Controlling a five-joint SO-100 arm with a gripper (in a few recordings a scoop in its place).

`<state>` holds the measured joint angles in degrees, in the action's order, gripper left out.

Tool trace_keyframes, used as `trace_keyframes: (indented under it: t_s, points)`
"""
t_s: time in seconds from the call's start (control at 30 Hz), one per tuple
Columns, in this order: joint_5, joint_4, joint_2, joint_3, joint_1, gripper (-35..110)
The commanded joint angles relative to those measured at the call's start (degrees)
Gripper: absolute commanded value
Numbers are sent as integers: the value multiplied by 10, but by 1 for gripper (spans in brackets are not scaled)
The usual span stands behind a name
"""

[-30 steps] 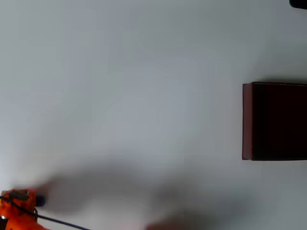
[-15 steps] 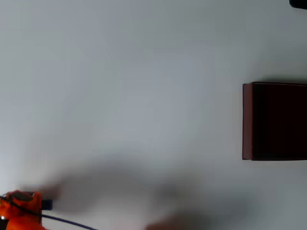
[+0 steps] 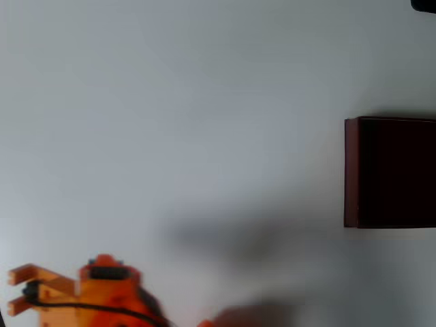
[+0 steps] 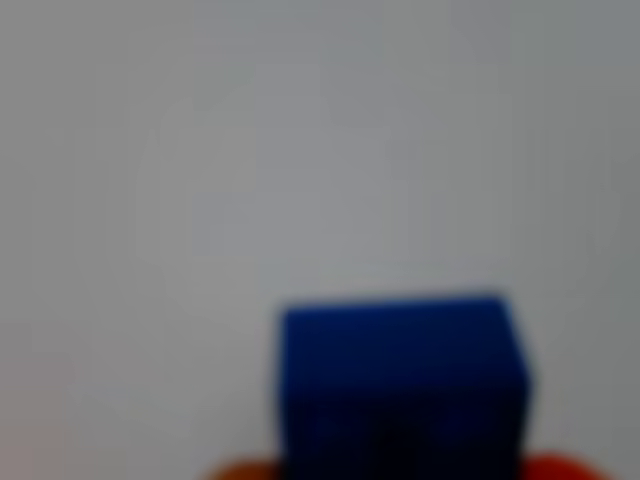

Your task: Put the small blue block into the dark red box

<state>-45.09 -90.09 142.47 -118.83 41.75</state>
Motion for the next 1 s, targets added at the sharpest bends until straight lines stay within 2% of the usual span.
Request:
trace_keyframes:
  t_s: [0.0,0.2,0.43,0.7,0.97]
  points:
    - [79,-30,93,12,-139,0]
    - [204,-16,61,101,-345,0]
    - [267,56,34,112,-546,0]
    - [293,163,-87,120,-709,0]
    - [291,255,-347,209,-817,0]
